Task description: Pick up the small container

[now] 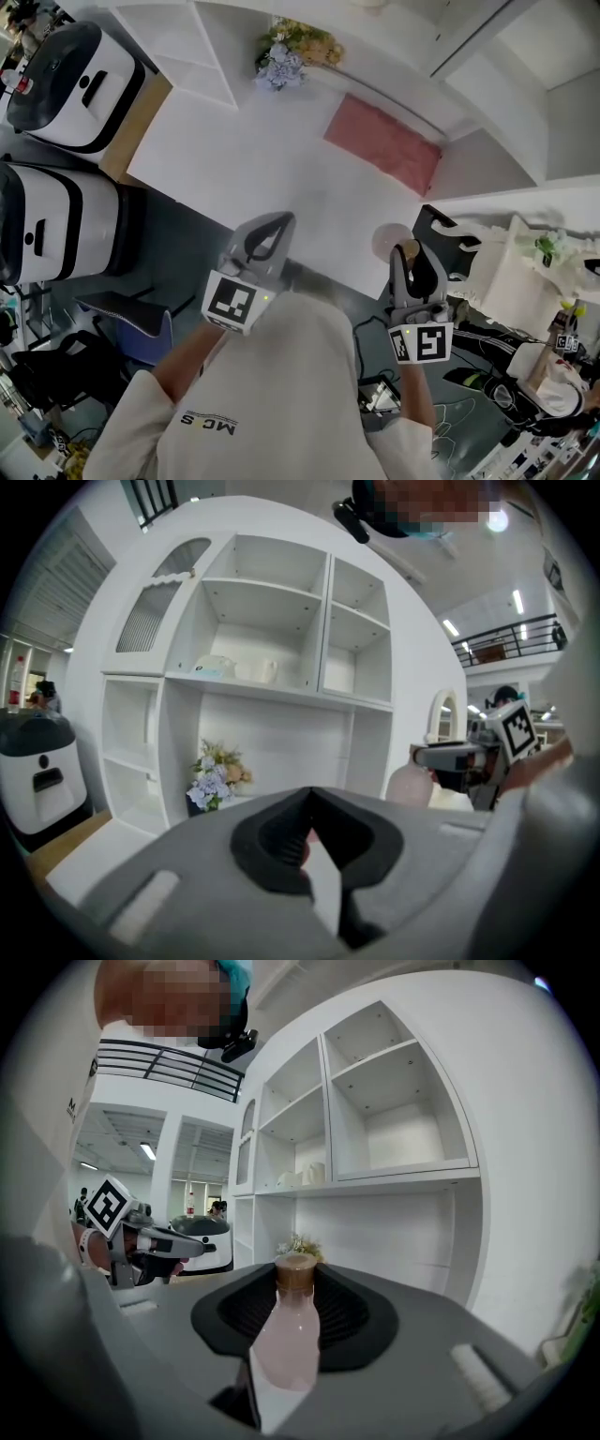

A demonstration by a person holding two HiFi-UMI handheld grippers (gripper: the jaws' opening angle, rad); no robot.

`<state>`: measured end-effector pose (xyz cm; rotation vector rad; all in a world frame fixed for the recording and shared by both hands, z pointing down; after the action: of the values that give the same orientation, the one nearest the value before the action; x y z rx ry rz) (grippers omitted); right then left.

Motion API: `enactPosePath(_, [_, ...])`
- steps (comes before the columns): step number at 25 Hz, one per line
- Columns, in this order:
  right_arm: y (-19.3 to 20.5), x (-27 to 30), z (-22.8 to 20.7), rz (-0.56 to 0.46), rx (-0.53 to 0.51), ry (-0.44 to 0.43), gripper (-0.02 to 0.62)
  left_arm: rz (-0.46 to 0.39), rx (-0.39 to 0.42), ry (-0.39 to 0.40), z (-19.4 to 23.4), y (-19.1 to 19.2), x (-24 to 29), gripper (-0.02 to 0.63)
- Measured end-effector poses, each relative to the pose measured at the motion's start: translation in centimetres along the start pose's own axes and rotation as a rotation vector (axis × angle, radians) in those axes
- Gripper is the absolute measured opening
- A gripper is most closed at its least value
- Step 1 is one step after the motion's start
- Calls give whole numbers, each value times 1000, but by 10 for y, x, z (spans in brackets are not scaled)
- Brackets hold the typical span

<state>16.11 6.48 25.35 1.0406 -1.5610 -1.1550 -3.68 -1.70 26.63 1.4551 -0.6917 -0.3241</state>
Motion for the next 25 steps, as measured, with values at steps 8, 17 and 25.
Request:
enactPosePath(8, [5,-1,8,18,3,-11,123,3,7,4,0,1,-1,0])
enactPosePath(17, [8,-1,10,18,11,-17,123,18,11,13,-2,4,-2,0])
enactPosePath(25, [9,-4,3,21,15,-23,123,20,12,4,-7,4,4,0])
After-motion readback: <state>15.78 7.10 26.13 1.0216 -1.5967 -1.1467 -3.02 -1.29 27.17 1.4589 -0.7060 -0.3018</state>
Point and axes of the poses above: the fingertips, and each gripper's own axes: x forward along the fingers, z to its left, y out of its underside, the point moved 3 cm from there along -x, backward along the fingers, and after that the axes turned 9 degrees about x, right-handed, at the moved point
